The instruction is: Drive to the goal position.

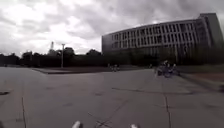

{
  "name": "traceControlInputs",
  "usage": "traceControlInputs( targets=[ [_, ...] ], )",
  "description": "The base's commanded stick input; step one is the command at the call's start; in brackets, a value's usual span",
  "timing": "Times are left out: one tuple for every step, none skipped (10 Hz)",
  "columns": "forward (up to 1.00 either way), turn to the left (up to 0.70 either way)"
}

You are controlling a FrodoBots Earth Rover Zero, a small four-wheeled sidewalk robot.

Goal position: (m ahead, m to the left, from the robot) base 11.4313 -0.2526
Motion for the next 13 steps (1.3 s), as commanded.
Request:
traceControlInputs(
  targets=[
    [0.70,0.00],
    [0.70,0.00],
    [0.70,0.00],
    [0.70,0.00],
    [0.70,0.00],
    [0.70,-0.01],
    [0.70,-0.17],
    [0.70,-0.26],
    [0.70,-0.12],
    [0.70,0.00],
    [0.70,0.00],
    [0.70,0.00],
    [0.70,0.00]
  ],
)
